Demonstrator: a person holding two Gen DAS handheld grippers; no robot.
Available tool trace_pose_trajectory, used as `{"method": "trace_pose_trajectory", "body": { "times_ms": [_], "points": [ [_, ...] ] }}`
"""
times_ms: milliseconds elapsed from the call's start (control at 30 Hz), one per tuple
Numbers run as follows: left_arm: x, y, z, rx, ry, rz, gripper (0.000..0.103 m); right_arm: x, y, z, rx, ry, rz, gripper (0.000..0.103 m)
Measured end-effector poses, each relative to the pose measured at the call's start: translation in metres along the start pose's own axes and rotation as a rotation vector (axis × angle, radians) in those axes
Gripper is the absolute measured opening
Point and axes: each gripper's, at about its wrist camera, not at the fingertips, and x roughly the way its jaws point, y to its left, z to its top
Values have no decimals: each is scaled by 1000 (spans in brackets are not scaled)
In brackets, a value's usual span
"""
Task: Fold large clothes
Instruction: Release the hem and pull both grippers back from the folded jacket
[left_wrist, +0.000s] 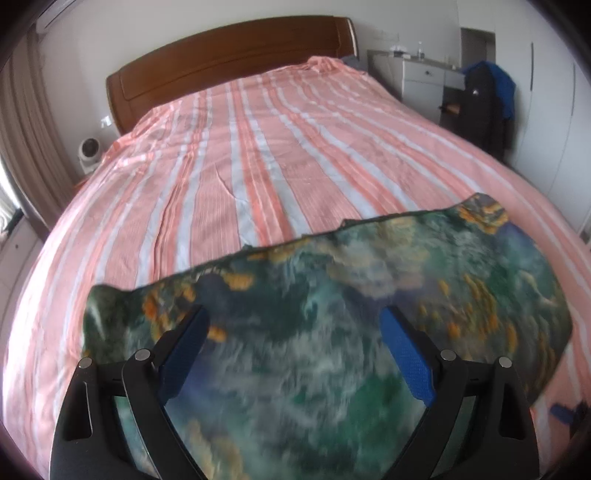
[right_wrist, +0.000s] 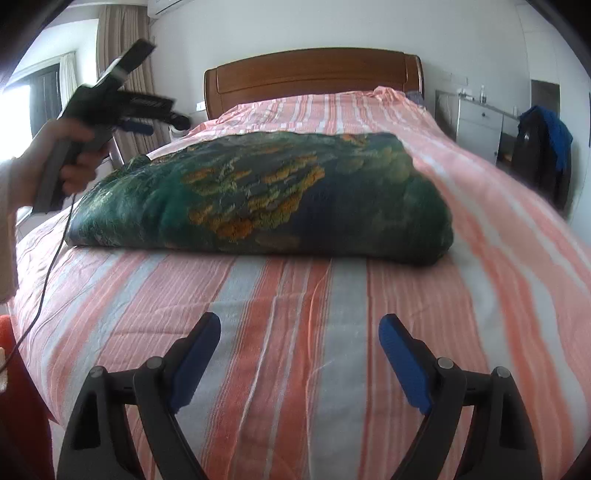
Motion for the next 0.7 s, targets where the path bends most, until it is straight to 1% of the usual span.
{"method": "trace_pose_trajectory", "body": {
  "times_ms": [100,167,233,333,467,533,633,700],
  "points": [
    [18,-13,2,24,18,19,95,10,-4,-6,49,39,32,87],
    [23,-22,-7,47,40,16,95,10,-5,-8,47,41,36,87],
    [22,-32,-20,84,49,-3,95,11,-5,-10,47,40,45,88],
    [9,-44,-44,151,34,-3,94,12,-7,-9,59,42,56,88],
    [-18,-47,-74,146,20,-45,96,12,-12,-7,77,42,68,88],
    [-32,-51,-91,172,23,-67,96,12,-16,-7,89,41,75,88],
    [-51,-57,-114,208,50,-93,97,12,-19,-6,111,36,83,88],
    [-62,-56,-128,195,83,-121,97,11,-21,-4,121,32,83,88]
  ]
}}
